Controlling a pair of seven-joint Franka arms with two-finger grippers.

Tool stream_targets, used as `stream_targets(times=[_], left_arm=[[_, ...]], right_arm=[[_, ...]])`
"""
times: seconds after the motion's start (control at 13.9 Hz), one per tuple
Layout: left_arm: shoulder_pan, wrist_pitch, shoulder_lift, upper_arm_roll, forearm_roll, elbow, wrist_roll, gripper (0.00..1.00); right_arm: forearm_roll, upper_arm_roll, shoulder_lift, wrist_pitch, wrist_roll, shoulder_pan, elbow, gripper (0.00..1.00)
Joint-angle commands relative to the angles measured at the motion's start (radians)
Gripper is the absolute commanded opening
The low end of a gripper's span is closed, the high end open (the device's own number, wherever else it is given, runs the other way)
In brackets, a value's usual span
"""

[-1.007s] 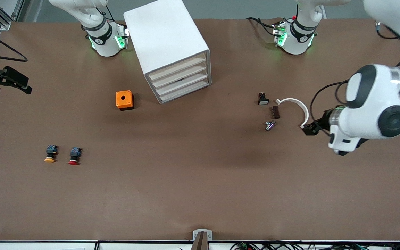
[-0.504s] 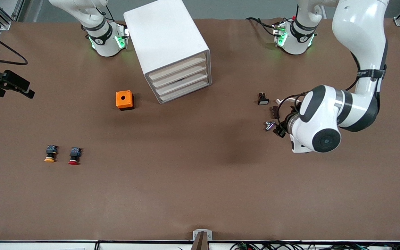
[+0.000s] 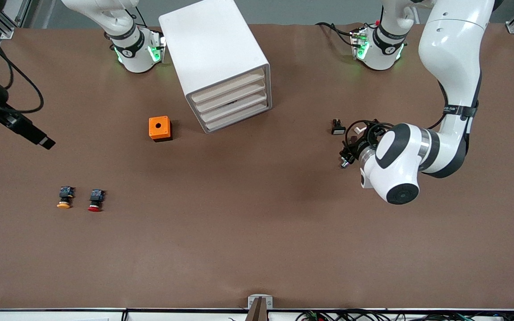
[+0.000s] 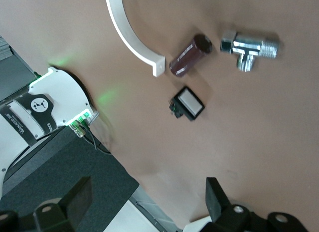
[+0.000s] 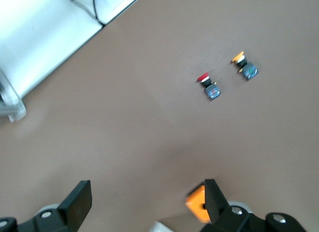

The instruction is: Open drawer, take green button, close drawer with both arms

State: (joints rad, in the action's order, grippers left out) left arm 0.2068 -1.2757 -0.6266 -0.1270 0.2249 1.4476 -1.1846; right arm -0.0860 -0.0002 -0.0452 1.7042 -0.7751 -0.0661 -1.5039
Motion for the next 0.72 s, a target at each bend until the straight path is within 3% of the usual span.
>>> stream_targets(times=[0.0,0.36,0.65], left_arm=[[0.074,0.019,-0.011,0.006,0.072,-0.019,-0.105,1.00],[0.111,-0.033,-0.074,0.006,0.394,-0.024,-0.436,1.00],[0.195,-0.144,-0.119,0.006,0.549,-0.024,-0.650,1.00]], right_arm=[[0.002,-0.004,-0.030,0.025,-0.281,-0.006,0.027,1.00],[-0.004,-0.007,-0.068,0.041,-0.631,0.008,0.027,1.00],[0.003,-0.011,-0.122,0.087,-1.010,0.009,0.027,1.00]])
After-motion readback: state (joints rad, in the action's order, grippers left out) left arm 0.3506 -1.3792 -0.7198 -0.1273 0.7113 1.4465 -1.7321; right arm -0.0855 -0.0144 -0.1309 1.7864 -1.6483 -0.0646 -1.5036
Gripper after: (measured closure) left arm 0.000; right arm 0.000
